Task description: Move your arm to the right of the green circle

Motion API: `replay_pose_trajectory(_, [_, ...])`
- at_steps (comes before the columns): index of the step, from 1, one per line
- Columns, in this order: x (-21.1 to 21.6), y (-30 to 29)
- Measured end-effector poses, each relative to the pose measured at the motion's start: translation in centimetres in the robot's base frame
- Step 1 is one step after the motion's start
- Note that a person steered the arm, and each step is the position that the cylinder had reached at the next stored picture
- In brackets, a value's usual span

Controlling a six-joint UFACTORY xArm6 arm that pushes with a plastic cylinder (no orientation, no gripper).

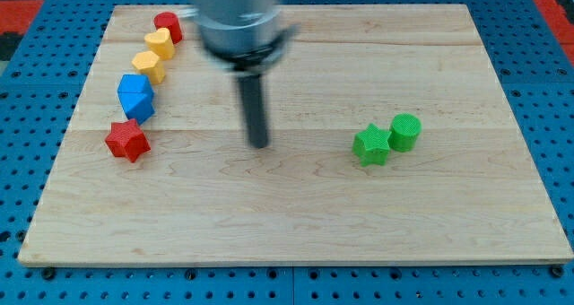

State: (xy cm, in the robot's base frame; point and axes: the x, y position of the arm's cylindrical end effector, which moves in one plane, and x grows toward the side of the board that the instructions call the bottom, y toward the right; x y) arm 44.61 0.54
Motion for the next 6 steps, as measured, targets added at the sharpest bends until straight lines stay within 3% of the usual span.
replay_pose_trajectory(1, [-3.1,8.3])
replay_pose_trajectory(2, [-2.8,15.1])
replay_pose_trajectory(3, [-1.7,18.0])
replay_pose_trajectory(4, [0.7,18.1])
replay_pose_trajectory(6, [1.4,11.9])
